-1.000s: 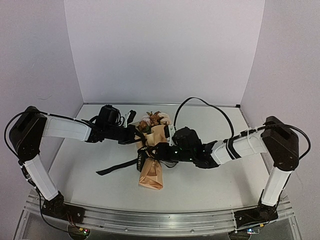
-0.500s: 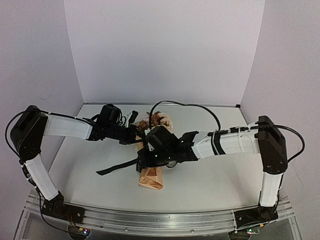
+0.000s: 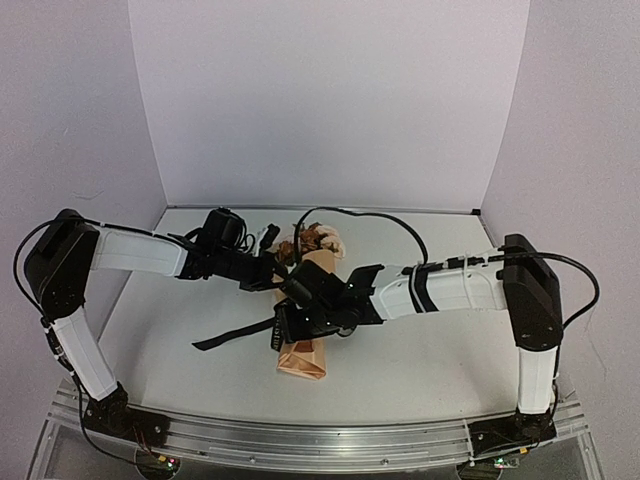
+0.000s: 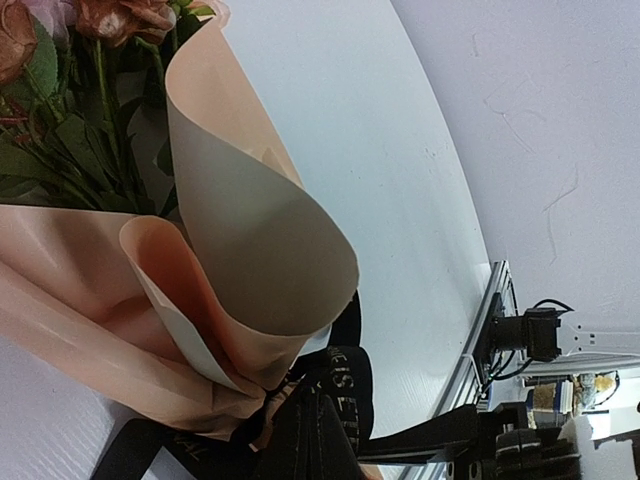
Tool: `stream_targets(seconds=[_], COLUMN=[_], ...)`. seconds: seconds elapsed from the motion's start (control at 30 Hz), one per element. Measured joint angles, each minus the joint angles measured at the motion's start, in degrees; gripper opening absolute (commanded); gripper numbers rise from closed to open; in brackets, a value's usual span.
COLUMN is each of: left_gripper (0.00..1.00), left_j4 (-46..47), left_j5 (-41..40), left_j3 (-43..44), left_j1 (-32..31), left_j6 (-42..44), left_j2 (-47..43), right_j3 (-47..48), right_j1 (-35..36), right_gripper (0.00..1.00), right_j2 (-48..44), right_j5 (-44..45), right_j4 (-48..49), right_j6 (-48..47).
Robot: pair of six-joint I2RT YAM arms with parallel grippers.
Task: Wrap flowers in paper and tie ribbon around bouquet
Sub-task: Tie the half-tied ribbon around the folded bouquet.
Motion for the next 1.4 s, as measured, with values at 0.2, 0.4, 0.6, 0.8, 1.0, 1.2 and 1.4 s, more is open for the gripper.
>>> stream_targets(seconds=[0.2, 0.4, 0.6, 0.8, 1.0, 1.2, 1.4], left_gripper=[0.0, 0.0, 0.0, 0.0, 0.0, 0.0, 0.0], left_j4=[-1.84, -3.73, -4.24, -1.18, 0.63, 1.82, 2.24], left_j5=[2.09, 5.7, 10.38, 14.52, 17.18, 18.26, 18.23], left_j3=[0.69, 0.79, 0.79, 0.74, 0.72, 0.72, 0.72], left_j1=[0.04, 0.15, 0.39, 1.34, 2.4, 2.51, 2.81], left_j6=[1.65, 3.88, 4.05, 1.21, -1.71, -4.03, -5.17], left_j2=[0.03, 0.03, 0.03, 0.03, 1.1, 1.8, 2.21], right_j3=[0.7, 0.68, 0.66, 0.66, 0.66, 0.69, 1.3], right_j1=[0.97, 1.44, 1.6, 1.73, 2.1, 2.35, 2.54], right_gripper=[0.59, 0.6, 0.59, 0.59, 0.58, 0.53, 0.34], right_j2=[0.0, 0.0, 0.15, 1.79, 3.38, 4.14, 5.46], right_j5=[1.43, 1.7, 1.78, 2.07, 3.62, 5.88, 7.43], right_j4=[-0.15, 1.1, 3.65, 6.31, 8.29, 9.14, 10.29], right_j6=[-2.26, -5.29, -7.71, -9.0, -8.69, -7.4, -5.62])
